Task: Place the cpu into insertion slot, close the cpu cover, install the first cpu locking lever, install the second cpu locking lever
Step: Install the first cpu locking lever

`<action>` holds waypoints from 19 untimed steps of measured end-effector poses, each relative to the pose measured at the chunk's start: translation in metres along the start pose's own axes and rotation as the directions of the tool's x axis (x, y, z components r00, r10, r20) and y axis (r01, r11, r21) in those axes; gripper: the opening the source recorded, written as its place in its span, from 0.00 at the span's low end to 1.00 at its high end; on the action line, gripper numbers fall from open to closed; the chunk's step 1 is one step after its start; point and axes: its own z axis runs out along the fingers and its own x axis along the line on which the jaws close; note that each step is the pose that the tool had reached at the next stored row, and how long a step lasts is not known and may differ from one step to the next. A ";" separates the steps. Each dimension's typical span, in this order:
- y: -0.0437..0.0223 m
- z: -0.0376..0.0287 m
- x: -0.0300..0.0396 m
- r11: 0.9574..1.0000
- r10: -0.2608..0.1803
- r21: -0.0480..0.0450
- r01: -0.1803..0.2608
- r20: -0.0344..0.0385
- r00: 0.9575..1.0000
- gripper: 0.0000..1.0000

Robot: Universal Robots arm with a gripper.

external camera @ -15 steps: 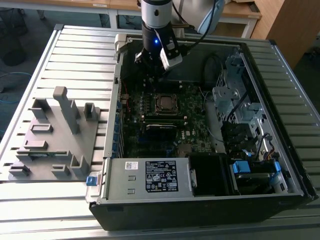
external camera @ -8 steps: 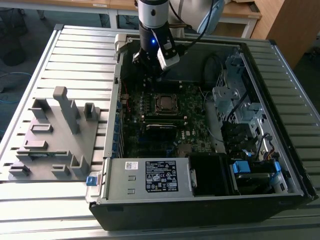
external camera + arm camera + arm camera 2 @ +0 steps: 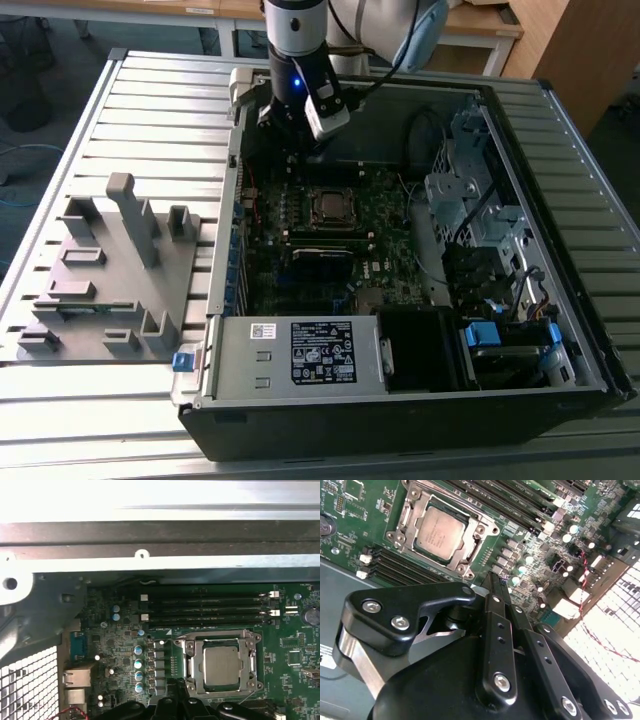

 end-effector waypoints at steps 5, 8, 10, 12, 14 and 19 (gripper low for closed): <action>0.0000 0.0000 0.0005 1.000 0.000 0.000 0.000 0.000 1.000 0.10; 0.0000 0.0000 0.0006 1.000 0.000 0.000 0.000 0.000 1.000 0.10; 0.0000 0.0000 0.0007 1.000 0.000 0.000 0.000 0.000 1.000 0.10; 0.0000 -0.0001 0.0007 1.000 0.000 0.000 0.000 0.000 1.000 0.10; 0.0000 0.0000 0.0008 1.000 0.000 0.000 0.000 0.000 1.000 0.10; -0.0001 0.0001 0.0009 1.000 0.000 0.001 0.000 -0.024 1.000 0.10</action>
